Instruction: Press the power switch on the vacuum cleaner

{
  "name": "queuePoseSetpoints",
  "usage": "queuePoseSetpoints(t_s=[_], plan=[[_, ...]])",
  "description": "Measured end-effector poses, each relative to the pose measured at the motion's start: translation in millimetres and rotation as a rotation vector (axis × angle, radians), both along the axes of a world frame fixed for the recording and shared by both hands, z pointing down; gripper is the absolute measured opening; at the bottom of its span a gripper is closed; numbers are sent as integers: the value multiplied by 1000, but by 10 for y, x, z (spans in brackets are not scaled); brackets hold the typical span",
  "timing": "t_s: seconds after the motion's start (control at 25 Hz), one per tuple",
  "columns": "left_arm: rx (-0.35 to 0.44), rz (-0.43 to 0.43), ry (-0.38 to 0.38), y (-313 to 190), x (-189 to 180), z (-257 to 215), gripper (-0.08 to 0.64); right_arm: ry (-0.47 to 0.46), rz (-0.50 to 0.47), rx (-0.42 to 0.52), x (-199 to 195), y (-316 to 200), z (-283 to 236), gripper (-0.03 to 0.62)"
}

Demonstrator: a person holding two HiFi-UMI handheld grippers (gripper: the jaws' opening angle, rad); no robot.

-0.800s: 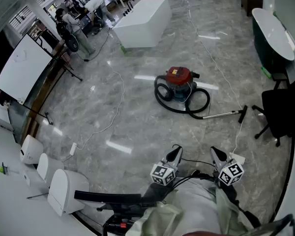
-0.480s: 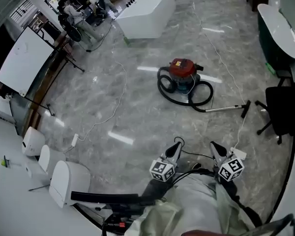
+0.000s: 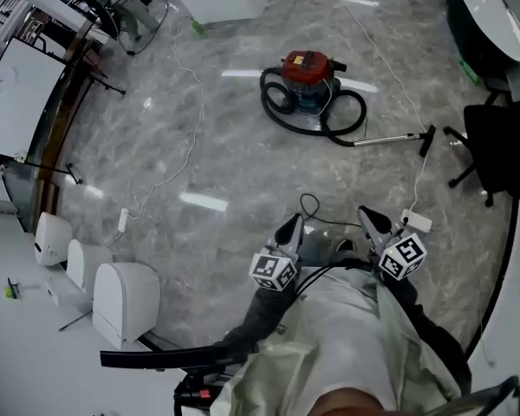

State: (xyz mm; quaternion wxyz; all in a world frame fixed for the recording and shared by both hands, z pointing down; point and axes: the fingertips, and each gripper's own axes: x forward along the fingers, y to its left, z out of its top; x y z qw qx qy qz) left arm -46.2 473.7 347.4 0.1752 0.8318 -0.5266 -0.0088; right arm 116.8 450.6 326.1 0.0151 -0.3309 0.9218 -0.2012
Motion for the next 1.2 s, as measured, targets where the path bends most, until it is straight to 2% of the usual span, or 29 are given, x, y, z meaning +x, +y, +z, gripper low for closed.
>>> queuePoseSetpoints(t_s=[0.32, 0.52, 0.76, 1.0, 1.2], plan=[[-43, 115, 38, -383, -241, 7, -4, 53, 123, -49, -164, -106, 4, 0], [-24, 144, 40, -812, -687, -171, -3, 58, 186, -42, -516, -284, -167, 0], [-36, 196, 33, -1035, -984, -109, -3, 23, 256, -36, -881, -530, -198, 0], [-63, 147, 38, -1267, -1309, -49, -3, 35, 198, -64, -1215, -887, -110, 0], [-88, 88, 15, -1672, -1480, 82, -3, 29, 159, -73, -1343, -1483, 29, 0]])
